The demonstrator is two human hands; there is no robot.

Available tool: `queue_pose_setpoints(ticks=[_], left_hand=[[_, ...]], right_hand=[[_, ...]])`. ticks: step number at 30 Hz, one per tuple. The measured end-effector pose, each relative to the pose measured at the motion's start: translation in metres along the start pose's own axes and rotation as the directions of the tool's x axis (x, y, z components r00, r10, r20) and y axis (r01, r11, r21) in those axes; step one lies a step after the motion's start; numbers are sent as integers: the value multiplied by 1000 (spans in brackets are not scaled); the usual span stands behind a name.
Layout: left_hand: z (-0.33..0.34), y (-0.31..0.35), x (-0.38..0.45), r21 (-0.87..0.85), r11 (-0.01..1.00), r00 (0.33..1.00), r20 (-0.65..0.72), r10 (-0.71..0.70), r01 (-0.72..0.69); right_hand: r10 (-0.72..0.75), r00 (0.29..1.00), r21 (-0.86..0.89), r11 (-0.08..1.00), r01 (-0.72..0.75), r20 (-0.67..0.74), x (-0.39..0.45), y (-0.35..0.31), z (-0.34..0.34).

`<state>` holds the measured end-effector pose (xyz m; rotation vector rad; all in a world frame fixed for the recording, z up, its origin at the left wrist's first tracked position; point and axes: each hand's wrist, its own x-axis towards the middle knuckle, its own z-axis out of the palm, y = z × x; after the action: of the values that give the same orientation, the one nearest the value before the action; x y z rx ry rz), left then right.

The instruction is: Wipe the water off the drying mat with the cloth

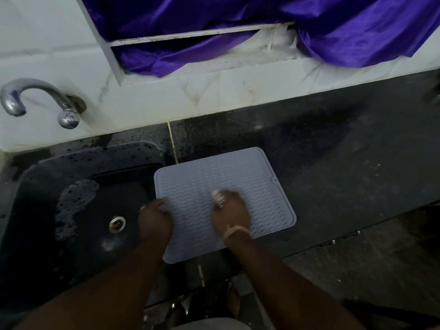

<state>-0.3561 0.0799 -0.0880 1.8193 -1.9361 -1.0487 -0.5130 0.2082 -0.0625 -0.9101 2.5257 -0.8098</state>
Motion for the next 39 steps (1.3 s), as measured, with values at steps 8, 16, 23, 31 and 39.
queue_pose_setpoints(ticks=[8, 16, 23, 31, 39], left_hand=[[-3, -31, 6, -555, 731, 914, 164, -370, 396], [-4, -29, 12, -635, 626, 891, 290, -350, 453], [-13, -34, 17, -605, 590, 843, 431, -321, 534], [-13, -37, 23, -541, 660, 840, 459, -288, 521], [-10, -32, 19, -506, 705, 864, 366, -346, 497]], right_hand=[[194, 960, -308, 918, -251, -203, 54, 73, -46], [3, 996, -294, 955, 22, 84, -23, -43, 36], [-238, 927, -148, 946, 289, 289, -50, -90, 83], [235, 953, -161, 950, -266, -190, 29, 17, -27], [216, 970, -248, 939, -239, -116, 13, -4, -11]])
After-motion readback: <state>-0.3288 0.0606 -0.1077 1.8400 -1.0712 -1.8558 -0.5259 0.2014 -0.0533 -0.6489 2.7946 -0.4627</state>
